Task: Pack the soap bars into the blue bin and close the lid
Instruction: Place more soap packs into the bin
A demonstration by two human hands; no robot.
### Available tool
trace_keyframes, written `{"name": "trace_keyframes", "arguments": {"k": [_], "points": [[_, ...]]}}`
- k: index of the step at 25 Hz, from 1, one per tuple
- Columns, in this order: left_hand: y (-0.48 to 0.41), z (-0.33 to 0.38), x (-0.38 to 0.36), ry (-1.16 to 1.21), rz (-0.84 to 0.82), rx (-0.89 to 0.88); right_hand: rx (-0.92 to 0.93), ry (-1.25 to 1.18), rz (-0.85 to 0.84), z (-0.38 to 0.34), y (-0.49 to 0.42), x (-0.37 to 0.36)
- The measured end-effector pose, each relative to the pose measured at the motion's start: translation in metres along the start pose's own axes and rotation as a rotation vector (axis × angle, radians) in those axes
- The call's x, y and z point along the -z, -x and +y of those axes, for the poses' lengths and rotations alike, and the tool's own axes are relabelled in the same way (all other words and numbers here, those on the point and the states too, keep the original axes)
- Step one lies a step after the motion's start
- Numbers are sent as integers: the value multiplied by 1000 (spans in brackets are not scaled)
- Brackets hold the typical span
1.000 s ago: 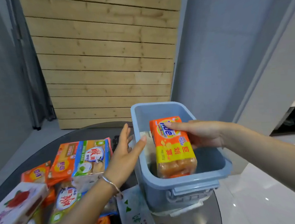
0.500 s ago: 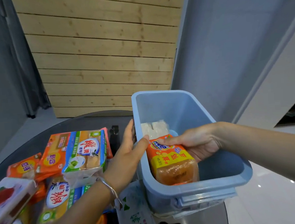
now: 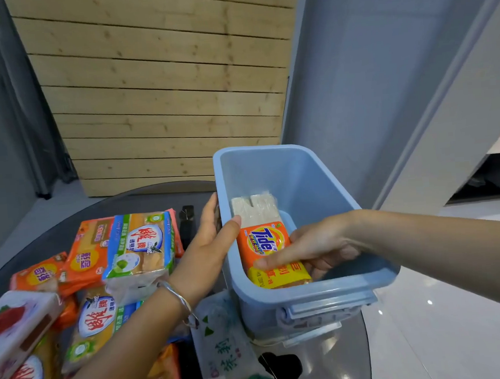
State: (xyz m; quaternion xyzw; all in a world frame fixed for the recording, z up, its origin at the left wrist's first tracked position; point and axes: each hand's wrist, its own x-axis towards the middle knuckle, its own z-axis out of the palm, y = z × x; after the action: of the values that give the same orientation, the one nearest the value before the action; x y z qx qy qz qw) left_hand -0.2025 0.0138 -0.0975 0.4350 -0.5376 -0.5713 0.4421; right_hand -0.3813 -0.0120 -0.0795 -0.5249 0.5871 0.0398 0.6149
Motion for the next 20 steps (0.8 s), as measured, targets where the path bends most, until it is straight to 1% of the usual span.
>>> {"name": "trace_keyframes", "arguments": {"k": [3,8,10,12,13,14,17,18,20], "points": [[0,-1,1,-16,4,0,-34,147,28,4,0,-1],[1,-1,0,-18,12,-3,-70,203,26,5,-7,-3],[1,-1,0,-11,14,-5,-72,152,38,5,-8,-4],[0,-1,0,0,5,-5,-88,9,68,3,-10,-4],[0,-2,1,4,3,-3,-103,-20,78,2,-11,-5],[0,-3,1,7,0,-2,-126,15,89,0,-11,-5],[0,-3,2,15,-11,-2,-189,297,144,-11,-10,1],[-1,-4,3,17,-16,-5,-184,350,197,-16,-9,7],[-1,-4,3,30,-20,-8,-139,388,367,-26,-8,23]]}}
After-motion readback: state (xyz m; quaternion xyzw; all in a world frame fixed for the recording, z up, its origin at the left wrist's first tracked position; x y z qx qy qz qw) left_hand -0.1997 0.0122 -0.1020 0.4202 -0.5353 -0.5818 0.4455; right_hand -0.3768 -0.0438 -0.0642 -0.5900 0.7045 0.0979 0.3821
